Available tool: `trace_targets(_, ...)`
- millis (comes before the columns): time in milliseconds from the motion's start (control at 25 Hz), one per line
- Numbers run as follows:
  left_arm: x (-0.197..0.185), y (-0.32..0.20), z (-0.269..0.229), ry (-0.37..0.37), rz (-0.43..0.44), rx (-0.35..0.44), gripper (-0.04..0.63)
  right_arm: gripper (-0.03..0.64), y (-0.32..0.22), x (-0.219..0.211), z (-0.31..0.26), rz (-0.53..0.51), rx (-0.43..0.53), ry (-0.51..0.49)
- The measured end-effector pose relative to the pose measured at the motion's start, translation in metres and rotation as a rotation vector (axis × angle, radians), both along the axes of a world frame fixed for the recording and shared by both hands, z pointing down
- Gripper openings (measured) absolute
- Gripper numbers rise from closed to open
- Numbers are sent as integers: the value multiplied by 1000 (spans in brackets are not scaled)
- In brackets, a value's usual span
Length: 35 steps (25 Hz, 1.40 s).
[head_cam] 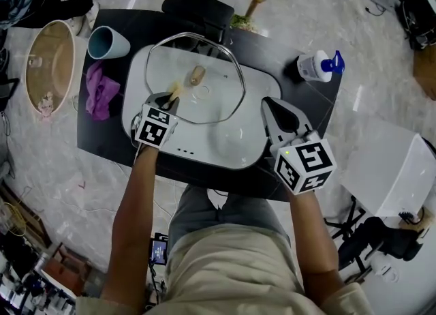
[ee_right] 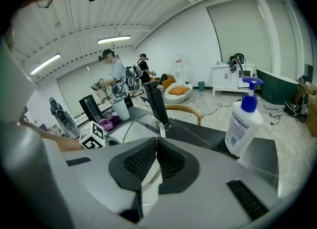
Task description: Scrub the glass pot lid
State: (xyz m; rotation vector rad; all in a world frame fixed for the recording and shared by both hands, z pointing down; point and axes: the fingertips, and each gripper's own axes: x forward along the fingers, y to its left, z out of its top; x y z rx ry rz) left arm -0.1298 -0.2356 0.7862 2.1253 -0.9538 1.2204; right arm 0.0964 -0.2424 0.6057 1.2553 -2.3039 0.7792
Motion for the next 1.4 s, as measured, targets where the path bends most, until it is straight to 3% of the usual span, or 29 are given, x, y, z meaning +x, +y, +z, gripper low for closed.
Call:
trace_targets(200, -24, -13, -22, -23, -36, 35, 40, 25, 3, -9, -12, -7, 18, 0)
trace_targets(640, -17, -9, -114, 21, 32, 163, 40, 25, 14, -29, -78, -17, 100, 0)
trace_targets(1040, -7, -1, -267, 79, 106, 419, 40, 25, 42, -54, -154, -30, 208, -27)
trace_targets(1400, -23, 61, -408, 180, 144, 676, 40, 23, 90, -71, -232, -68, 366, 23)
